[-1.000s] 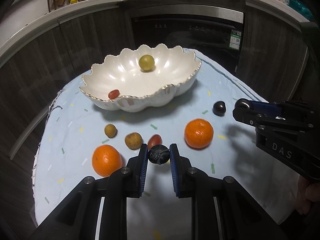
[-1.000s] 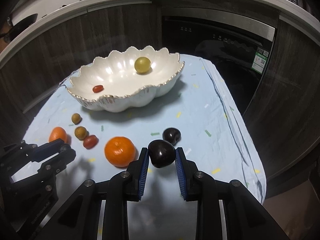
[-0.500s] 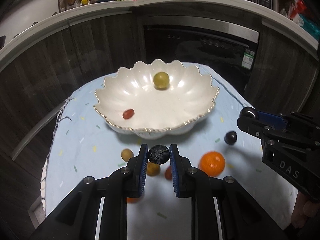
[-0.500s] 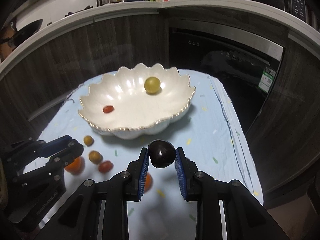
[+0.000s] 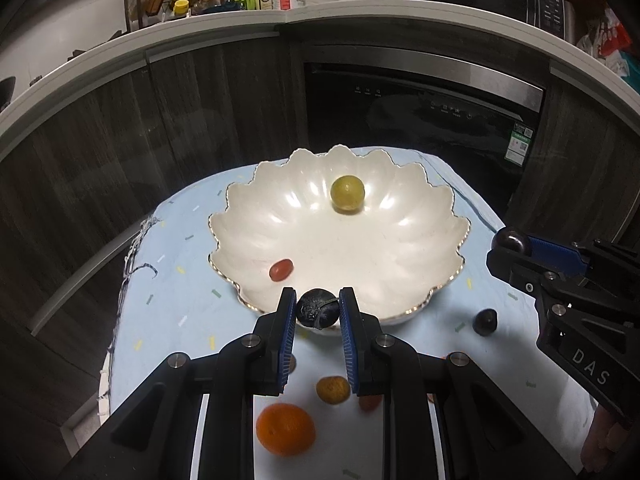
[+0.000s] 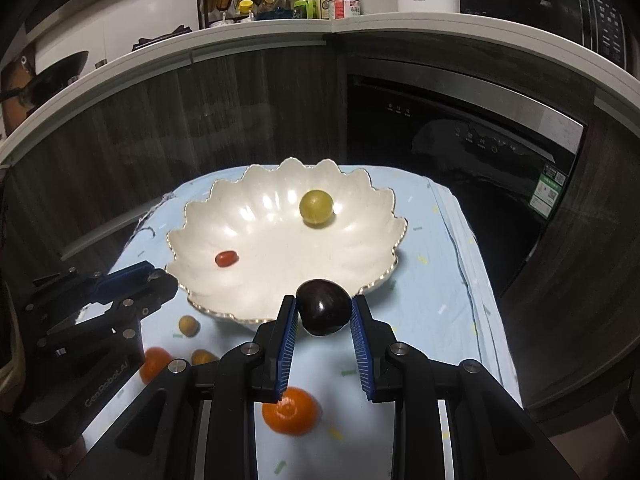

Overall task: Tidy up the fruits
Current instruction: 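Carry the blueberry and plum over the white bowl with both tools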

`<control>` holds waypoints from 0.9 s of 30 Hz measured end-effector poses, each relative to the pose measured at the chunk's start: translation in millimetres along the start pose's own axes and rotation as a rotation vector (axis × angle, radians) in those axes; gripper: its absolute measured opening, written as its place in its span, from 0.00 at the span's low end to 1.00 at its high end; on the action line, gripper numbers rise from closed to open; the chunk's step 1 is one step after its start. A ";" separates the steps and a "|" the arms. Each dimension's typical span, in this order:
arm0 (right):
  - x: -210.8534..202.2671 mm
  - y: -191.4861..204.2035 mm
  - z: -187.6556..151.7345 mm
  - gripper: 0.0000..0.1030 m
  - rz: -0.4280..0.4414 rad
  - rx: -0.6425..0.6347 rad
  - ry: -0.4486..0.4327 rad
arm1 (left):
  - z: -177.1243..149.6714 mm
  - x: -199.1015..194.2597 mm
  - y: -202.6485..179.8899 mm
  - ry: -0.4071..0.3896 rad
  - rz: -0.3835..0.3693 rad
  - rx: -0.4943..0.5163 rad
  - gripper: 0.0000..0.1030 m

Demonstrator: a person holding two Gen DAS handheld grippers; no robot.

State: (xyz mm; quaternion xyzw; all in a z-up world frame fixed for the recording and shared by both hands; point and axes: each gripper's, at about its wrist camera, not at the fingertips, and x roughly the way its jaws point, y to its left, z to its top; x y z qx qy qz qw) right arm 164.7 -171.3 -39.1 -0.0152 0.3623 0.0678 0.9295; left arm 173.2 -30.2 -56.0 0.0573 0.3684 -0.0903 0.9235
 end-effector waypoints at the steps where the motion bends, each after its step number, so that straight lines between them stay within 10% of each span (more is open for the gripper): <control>1: 0.5 0.1 1.3 0.28 0.000 0.000 -0.001 | 1.7 1.5 0.9 0.001 -0.001 -0.001 0.22; 27: 49.9 2.1 22.6 0.28 0.009 0.007 0.045 | 23.8 57.9 16.7 0.061 -0.012 -0.017 0.22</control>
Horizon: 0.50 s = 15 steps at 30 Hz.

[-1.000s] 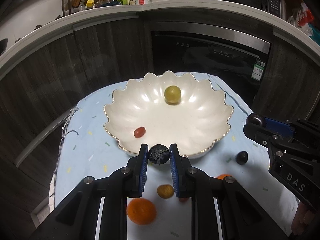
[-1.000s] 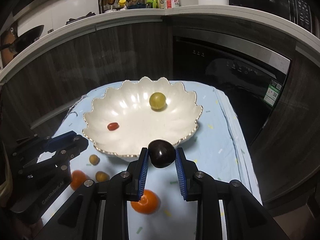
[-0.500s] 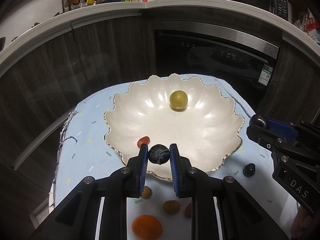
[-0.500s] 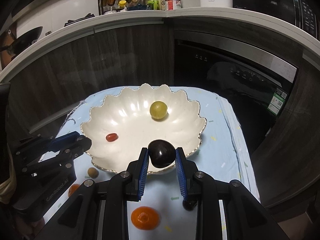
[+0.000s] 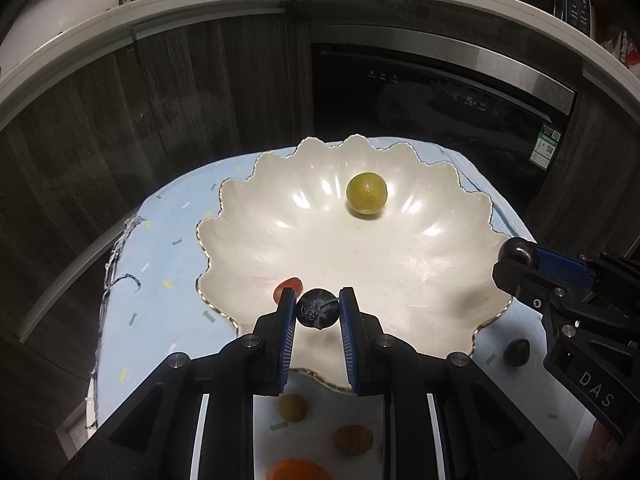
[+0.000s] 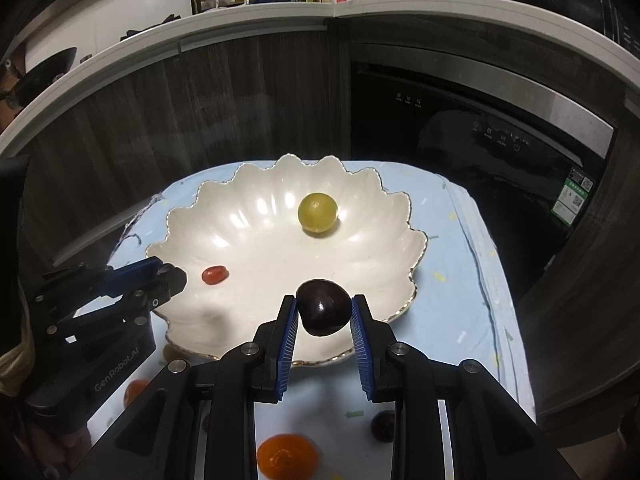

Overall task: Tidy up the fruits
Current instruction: 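Carry the blueberry and plum over the white bowl with both tools, then open both tools to drop the blueberry and plum into the bowl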

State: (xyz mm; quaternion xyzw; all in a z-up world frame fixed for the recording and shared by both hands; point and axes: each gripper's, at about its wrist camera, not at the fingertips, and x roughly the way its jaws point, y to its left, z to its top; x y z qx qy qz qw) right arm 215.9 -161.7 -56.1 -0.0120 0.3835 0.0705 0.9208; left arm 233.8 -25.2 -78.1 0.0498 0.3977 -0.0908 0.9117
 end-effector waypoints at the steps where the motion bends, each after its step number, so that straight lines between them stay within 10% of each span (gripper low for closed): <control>1: 3.2 -0.3 0.3 0.28 0.002 0.002 0.005 | -0.1 2.9 0.2 0.008 -0.002 0.001 0.22; 10: 20.6 -0.8 -3.2 0.28 0.020 0.006 0.061 | -2.3 14.1 0.1 0.043 -0.006 -0.007 0.23; 15: 20.1 -2.8 -2.4 0.30 0.018 0.018 0.065 | -2.6 10.4 3.1 0.047 -0.006 -0.020 0.55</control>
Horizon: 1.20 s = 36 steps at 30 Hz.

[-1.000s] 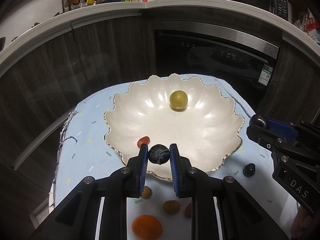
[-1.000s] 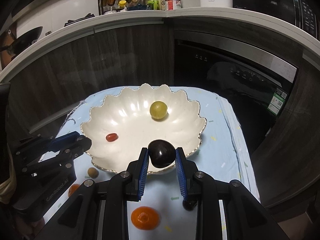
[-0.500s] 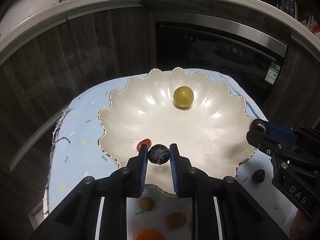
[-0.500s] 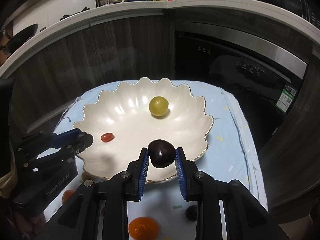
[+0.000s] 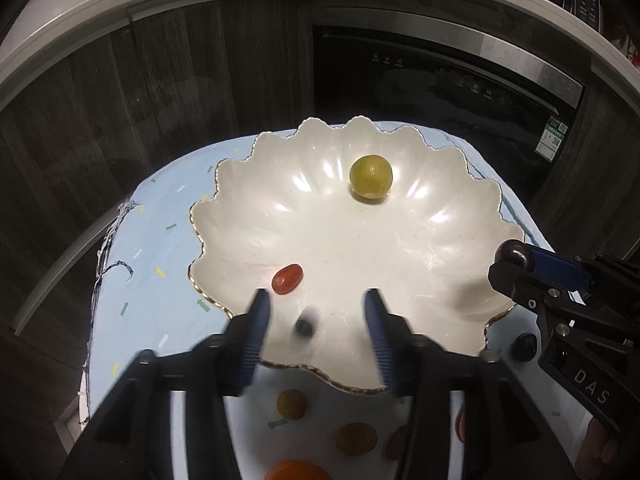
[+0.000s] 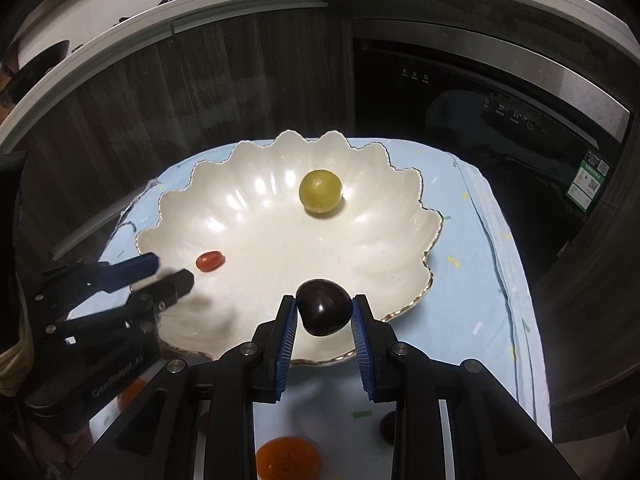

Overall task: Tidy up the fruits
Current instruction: 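Open both tools to drop the blueberry and plum into the bowl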

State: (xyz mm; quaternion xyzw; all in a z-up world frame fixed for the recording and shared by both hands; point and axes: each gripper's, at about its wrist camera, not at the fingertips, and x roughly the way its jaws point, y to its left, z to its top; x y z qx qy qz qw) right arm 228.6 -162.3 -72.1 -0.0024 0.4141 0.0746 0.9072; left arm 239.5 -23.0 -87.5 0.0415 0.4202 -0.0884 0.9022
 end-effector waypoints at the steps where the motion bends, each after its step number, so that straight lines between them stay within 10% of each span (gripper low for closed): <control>1: 0.0 -0.7 0.3 0.32 -0.003 0.004 -0.002 | -0.3 -1.7 0.4 -0.002 0.005 -0.002 0.57; 6: -8.0 -5.0 3.4 0.60 -0.012 0.033 -0.039 | -1.8 -6.7 1.8 -0.006 0.015 -0.006 0.61; 36: -59.0 10.5 -9.2 0.60 -0.050 0.015 -0.111 | -22.8 -66.9 7.7 -0.077 0.058 -0.022 0.70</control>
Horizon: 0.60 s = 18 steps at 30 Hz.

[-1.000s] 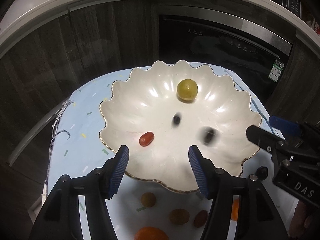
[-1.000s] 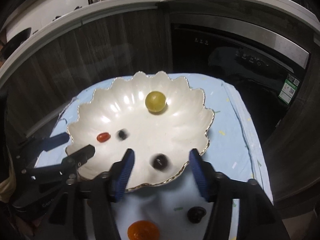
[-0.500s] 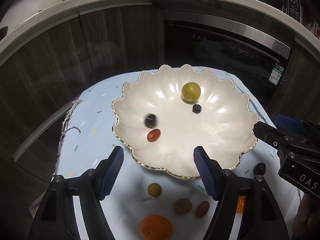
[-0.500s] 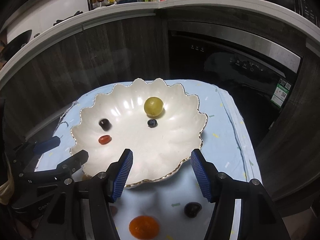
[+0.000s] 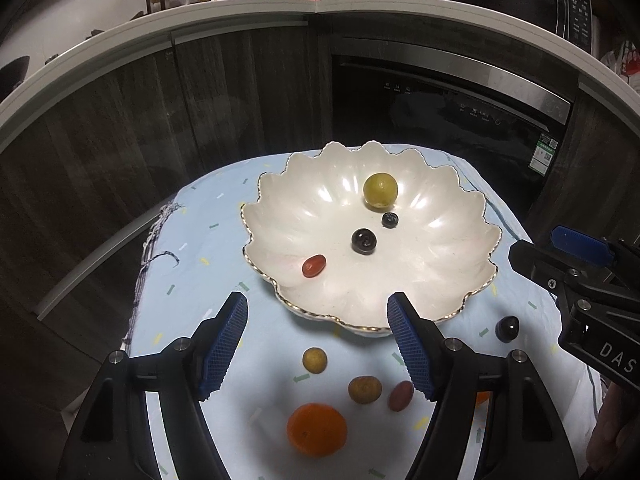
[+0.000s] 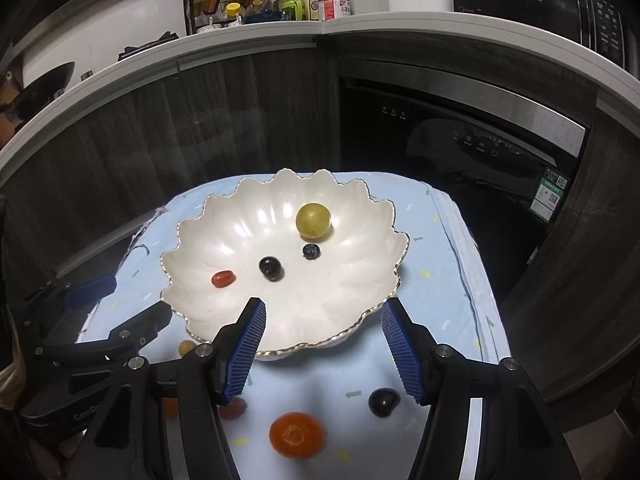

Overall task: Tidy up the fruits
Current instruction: 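Open both tools to drop the blueberry and plum into the bowl, then move both open tools back from the bowl toward the two mandarins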

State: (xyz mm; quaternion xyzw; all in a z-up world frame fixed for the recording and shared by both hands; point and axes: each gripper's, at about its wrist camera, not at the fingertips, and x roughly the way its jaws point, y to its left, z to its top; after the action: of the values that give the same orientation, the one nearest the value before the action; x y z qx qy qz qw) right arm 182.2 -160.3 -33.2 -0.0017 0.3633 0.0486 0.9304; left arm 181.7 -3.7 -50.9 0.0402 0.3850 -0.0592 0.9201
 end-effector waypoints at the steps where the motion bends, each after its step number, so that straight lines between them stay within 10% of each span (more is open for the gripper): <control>1: -1.8 0.8 -0.2 0.60 0.000 -0.002 -0.002 | -0.2 -2.4 0.5 -0.004 0.001 0.000 0.70; 18: -26.1 9.4 -13.7 0.60 -0.011 -0.027 -0.032 | -16.7 -25.0 4.8 -0.017 0.004 -0.014 0.70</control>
State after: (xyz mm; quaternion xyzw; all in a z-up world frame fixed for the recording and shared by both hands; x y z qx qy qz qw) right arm 152.9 -153.8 -25.3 -0.0153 0.3477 0.0485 0.9362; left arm 153.2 5.0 -44.6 0.0337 0.3774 -0.0552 0.9238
